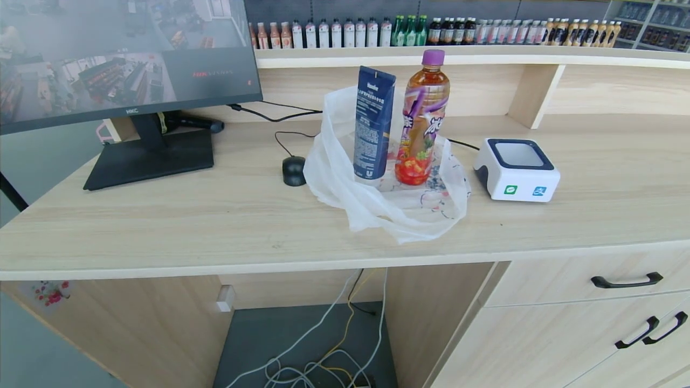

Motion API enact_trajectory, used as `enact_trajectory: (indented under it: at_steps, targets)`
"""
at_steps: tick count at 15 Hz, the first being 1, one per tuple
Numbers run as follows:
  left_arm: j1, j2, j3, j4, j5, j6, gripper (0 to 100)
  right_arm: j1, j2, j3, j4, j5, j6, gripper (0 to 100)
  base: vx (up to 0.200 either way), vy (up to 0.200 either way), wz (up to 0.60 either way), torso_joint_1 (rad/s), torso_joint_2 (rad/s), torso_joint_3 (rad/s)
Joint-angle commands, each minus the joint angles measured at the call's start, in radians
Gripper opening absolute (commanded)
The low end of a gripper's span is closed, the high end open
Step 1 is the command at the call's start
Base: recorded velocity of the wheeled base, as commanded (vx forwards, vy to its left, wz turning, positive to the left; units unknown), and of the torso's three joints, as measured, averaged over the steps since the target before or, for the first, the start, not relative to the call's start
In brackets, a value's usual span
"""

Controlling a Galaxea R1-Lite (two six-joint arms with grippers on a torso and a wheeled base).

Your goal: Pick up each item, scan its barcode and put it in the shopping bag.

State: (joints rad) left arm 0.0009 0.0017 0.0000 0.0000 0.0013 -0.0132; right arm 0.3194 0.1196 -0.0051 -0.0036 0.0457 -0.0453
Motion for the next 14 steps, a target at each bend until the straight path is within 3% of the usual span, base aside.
enact_trajectory:
  at_steps: [1,4,7,11,14]
  targets:
    - [0.001,0.0,0.0,0.0,0.0,-0.001,100,-0.108,0.002,0.005,0.001,0.0,0.002,100,0.0,0.0,0.0,0.0,0.0,0.0]
    - [0.001,0.001,0.0,0.0,0.0,-0.001,100,-0.295,0.101,0.005,0.001,0.0,-0.001,100,0.0,0.0,0.0,0.0,0.0,0.0]
    - [-0.001,0.0,0.0,0.0,0.0,-0.001,100,-0.263,-0.038,0.005,0.002,0.0,-0.005,100,0.0,0.0,0.0,0.0,0.0,0.0]
    - [0.001,0.0,0.0,0.0,0.0,-0.002,100,-0.263,-0.035,0.005,-0.001,-0.004,-0.047,100,0.0,0.0,0.0,0.0,0.0,0.0]
    - [0.001,0.001,0.0,0.0,0.0,-0.002,100,-0.365,-0.041,0.005,-0.001,-0.018,-0.042,100,0.0,0.0,0.0,0.0,0.0,0.0]
